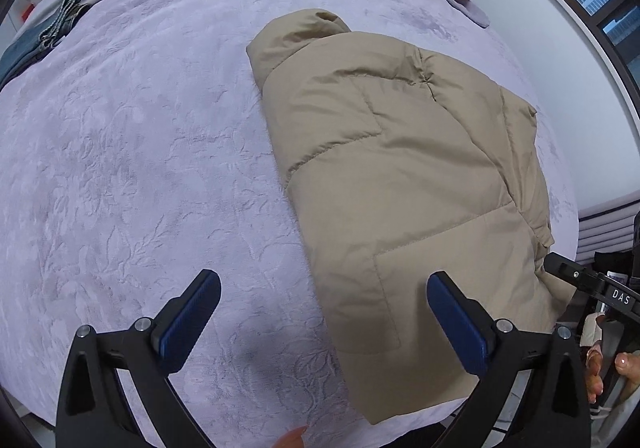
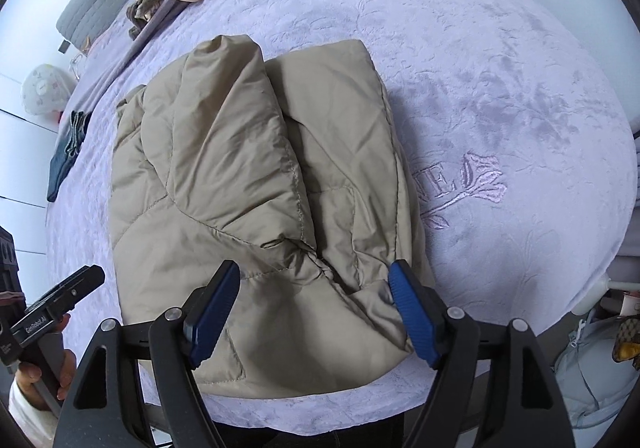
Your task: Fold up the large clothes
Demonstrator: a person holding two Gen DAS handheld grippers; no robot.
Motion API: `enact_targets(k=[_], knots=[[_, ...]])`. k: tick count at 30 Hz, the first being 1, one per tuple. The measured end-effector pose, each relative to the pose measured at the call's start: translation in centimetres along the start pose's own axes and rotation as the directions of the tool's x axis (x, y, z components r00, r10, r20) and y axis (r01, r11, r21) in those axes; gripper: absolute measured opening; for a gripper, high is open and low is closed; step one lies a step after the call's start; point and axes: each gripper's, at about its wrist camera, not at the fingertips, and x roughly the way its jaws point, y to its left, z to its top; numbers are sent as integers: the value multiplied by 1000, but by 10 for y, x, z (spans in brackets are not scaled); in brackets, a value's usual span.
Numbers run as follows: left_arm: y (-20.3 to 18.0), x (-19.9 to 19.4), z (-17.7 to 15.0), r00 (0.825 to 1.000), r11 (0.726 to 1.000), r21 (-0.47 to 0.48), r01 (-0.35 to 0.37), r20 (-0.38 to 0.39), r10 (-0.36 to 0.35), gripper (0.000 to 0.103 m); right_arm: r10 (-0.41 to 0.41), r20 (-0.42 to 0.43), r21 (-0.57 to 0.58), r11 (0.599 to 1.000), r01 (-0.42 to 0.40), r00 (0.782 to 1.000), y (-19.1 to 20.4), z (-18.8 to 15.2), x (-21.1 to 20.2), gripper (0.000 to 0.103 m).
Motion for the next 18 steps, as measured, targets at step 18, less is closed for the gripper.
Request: enact_targets(k=[18], knots=[[4, 25, 23, 998, 992, -120, -39, -48, 33, 103, 28, -69, -100, 994, -35, 997, -3, 77, 24, 86]])
